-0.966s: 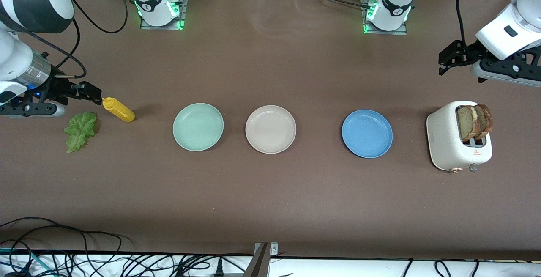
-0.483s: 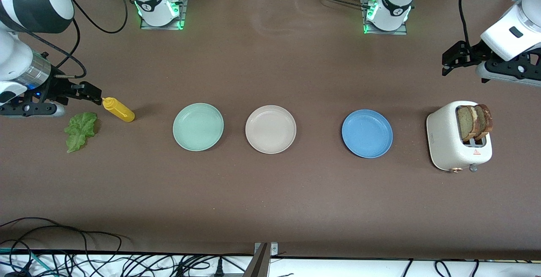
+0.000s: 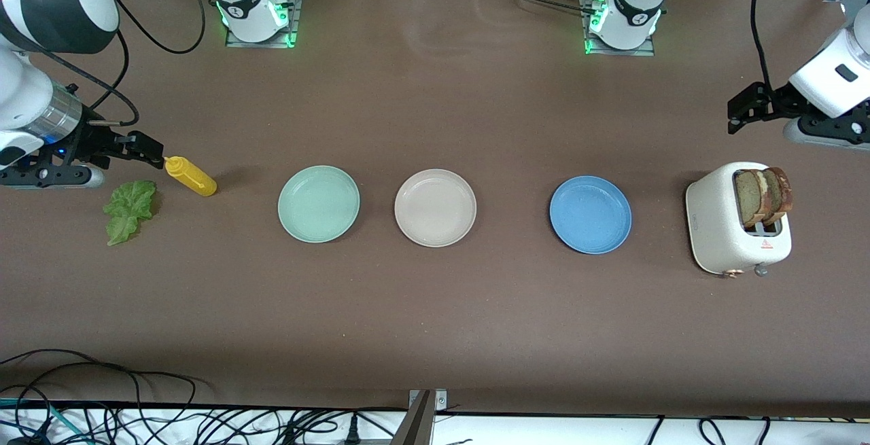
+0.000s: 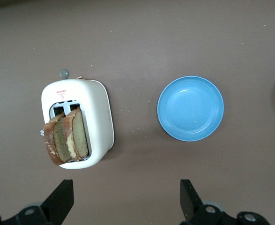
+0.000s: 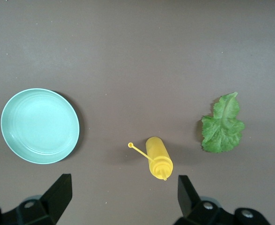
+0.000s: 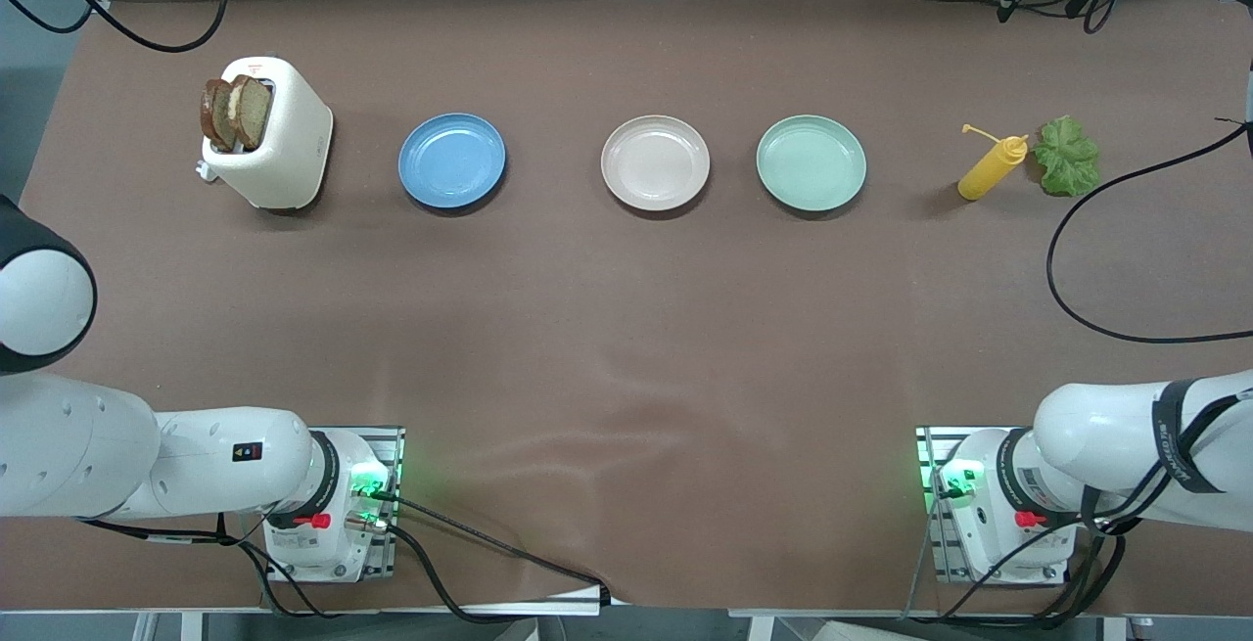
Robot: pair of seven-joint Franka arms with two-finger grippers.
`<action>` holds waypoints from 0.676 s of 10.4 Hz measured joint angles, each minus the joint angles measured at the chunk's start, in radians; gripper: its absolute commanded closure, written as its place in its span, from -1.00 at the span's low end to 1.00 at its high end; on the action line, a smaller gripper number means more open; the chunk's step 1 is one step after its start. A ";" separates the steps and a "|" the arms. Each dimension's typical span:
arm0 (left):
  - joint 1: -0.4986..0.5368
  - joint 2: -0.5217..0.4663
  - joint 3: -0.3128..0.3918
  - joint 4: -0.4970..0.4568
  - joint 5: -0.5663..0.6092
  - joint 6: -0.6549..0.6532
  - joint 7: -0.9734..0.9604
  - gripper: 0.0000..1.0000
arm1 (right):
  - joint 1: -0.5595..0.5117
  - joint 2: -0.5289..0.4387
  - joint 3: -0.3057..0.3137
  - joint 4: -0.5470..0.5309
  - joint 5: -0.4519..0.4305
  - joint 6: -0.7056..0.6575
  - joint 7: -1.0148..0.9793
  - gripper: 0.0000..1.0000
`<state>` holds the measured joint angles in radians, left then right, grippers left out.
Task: Make sandwich on beige plate with both arms
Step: 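Move the left gripper down over the bread slice in the toaster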
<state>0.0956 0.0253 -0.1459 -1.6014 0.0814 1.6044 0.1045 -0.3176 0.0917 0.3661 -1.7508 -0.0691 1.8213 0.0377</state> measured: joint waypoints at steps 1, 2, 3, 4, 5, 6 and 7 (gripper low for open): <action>0.012 0.014 0.000 0.000 0.013 0.013 0.000 -1.00 | 0.000 0.000 0.000 0.000 0.000 0.000 0.000 -1.00; 0.027 0.030 0.001 0.000 0.030 0.029 0.002 -1.00 | 0.000 0.000 0.000 0.000 0.000 0.000 0.000 -1.00; 0.042 0.046 0.001 0.000 0.038 0.040 0.004 -1.00 | 0.000 0.000 0.000 0.000 0.000 0.000 0.000 -1.00; 0.056 0.063 0.001 0.000 0.038 0.052 0.008 -1.00 | 0.000 0.000 0.000 0.000 0.000 0.000 0.000 -1.00; 0.071 0.077 0.001 0.000 0.038 0.066 0.011 -1.00 | 0.000 0.001 0.000 0.000 0.000 0.000 0.000 -1.00; 0.092 0.094 0.002 0.000 0.038 0.079 0.020 -1.00 | -0.001 0.001 0.000 0.000 0.000 0.000 0.000 -1.00; 0.113 0.112 0.002 0.000 0.038 0.094 0.036 -1.00 | -0.001 0.001 0.000 0.000 0.000 0.000 0.000 -1.00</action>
<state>0.2081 0.1373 -0.1442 -1.6011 0.1197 1.6983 0.1402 -0.3184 0.0928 0.3656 -1.7508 -0.0691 1.8213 0.0377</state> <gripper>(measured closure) 0.000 0.000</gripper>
